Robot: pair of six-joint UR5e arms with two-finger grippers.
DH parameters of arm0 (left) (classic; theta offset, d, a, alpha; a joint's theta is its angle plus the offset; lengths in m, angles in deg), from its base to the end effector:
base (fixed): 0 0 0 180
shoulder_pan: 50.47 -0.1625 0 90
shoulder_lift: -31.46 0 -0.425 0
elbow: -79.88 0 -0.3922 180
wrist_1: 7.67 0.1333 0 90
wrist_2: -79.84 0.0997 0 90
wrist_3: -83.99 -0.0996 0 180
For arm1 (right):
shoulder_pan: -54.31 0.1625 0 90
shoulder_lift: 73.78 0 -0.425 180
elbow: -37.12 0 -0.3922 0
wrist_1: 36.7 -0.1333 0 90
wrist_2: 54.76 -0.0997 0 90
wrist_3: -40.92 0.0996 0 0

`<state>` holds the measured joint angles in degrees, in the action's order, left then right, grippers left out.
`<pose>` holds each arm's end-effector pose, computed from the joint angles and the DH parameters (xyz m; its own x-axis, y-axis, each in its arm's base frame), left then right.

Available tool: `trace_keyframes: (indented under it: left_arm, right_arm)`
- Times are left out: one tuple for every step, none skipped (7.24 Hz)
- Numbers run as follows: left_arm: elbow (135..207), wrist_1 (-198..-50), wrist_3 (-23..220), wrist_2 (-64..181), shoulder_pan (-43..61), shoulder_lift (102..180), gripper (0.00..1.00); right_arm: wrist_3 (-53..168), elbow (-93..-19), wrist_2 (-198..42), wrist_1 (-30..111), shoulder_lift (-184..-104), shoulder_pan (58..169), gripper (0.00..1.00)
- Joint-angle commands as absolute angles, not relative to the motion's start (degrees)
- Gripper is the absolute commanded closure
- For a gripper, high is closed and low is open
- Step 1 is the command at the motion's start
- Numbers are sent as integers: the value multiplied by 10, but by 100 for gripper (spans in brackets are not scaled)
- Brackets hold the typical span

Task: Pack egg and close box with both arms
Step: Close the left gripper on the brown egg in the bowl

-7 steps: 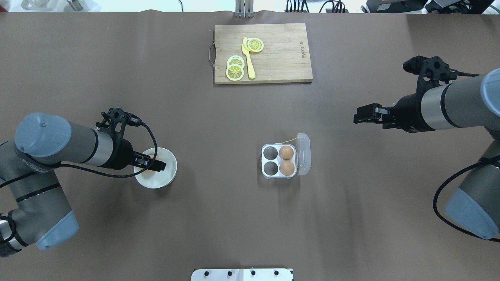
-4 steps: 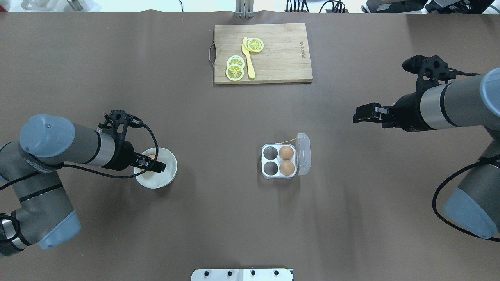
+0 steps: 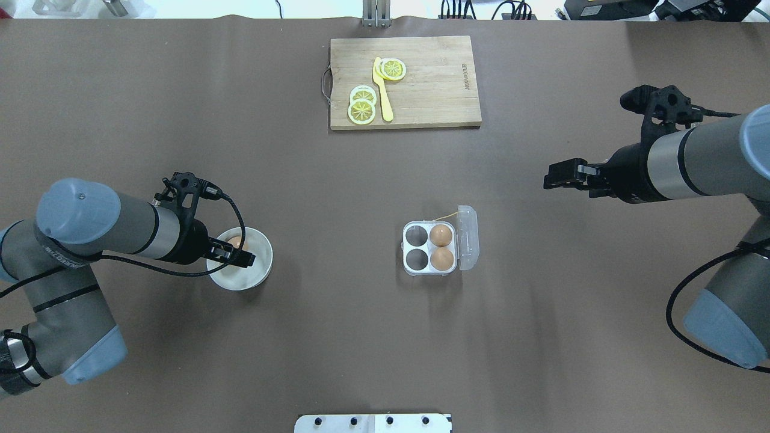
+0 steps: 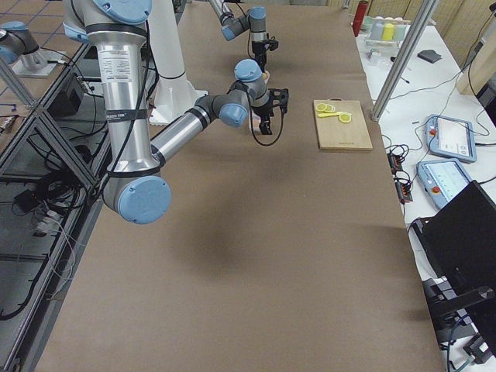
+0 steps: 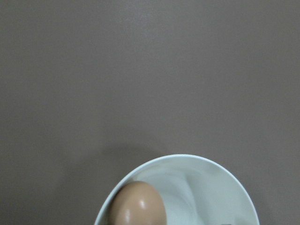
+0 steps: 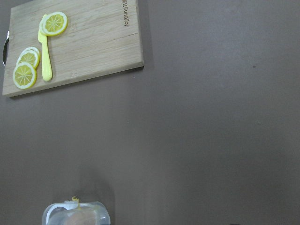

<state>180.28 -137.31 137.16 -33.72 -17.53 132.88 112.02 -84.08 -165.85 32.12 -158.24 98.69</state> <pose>0.4326 -0.3917 0.3893 0.4431 0.3677 -0.8176 -0.0773 0.9243 0.3737 -0.2799 -0.4103 0.3158 0.4999 0.0664 0.8635 -0.2883 0.9530 0.0937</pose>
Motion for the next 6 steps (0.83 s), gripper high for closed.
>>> trace_keyframes:
  left_arm:
    - [1802, -1373, 1372, -337, -178, 1330, 23]
    - [1801, -1373, 1372, -337, -178, 1330, 24]
    - [1798, -1373, 1372, -337, -179, 1330, 24]
    - [1797, -1373, 1372, -336, -178, 1330, 24]
    - [1794, -1373, 1372, -336, -179, 1331, 27]
    - [1795, -1373, 1372, -336, -179, 1336, 34]
  right_arm:
    - [1120, -841, -1658, 321, -1583, 988, 12]
    - [1120, -841, -1658, 321, -1584, 988, 12]
    - [1120, -841, -1658, 321, -1584, 988, 12]
    - [1120, -841, -1658, 321, -1584, 988, 12]
    - [1120, -840, -1658, 322, -1584, 988, 12]
    - [1120, -841, -1658, 321, -1584, 988, 12]
